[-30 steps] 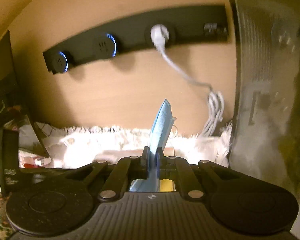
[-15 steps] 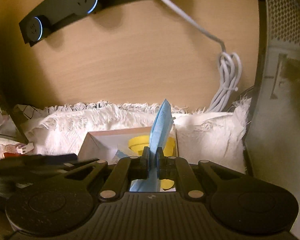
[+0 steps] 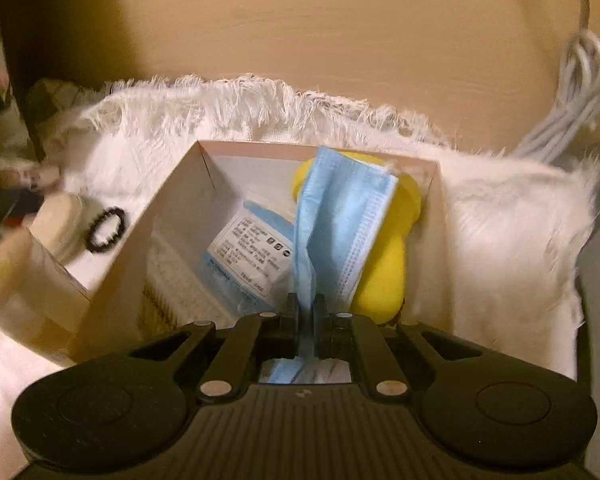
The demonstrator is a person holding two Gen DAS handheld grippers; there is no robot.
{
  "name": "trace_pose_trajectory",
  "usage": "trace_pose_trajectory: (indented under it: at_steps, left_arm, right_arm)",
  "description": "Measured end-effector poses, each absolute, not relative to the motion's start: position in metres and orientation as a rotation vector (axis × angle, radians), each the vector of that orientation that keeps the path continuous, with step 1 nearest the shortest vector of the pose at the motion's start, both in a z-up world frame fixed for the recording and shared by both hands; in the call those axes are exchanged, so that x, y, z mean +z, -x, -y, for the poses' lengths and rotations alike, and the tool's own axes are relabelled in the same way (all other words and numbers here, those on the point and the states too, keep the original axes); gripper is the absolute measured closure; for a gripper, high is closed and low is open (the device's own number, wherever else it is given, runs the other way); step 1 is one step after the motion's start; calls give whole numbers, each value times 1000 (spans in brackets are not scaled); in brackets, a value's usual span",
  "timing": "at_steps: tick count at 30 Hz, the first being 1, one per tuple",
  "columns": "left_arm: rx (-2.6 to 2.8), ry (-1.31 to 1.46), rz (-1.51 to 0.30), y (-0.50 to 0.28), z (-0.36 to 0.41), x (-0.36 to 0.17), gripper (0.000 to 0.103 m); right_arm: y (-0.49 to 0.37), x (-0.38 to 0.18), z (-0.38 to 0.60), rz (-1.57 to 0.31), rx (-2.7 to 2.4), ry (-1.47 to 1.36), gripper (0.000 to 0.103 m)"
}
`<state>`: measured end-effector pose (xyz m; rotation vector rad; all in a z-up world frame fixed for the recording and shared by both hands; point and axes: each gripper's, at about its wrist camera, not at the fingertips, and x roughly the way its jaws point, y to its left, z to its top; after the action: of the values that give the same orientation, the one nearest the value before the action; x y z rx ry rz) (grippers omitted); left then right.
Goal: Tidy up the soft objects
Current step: 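Grasp the blue mask with the right tool while the left tool carries swabs, drop both into the box, then grasp the pink hair clip with the left tool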
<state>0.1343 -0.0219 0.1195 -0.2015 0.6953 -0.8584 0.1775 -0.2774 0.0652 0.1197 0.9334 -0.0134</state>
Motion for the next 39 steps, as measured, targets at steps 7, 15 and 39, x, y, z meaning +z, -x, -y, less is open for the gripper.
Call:
trace_pose_trajectory:
  at_steps: [7,15,39]
  left_arm:
    - [-850,115,-687,-85,-35,107,28]
    - [-641,102,-801,-74,-97,50,28]
    - [-552,-242,-810,-177,-71,8,33]
  right_arm:
    - [-178,109,292,-873,85,-287,71]
    - [-184,106,285,-921,-86,-216,90]
    - [-116,145,228,-834,-47,-46,60]
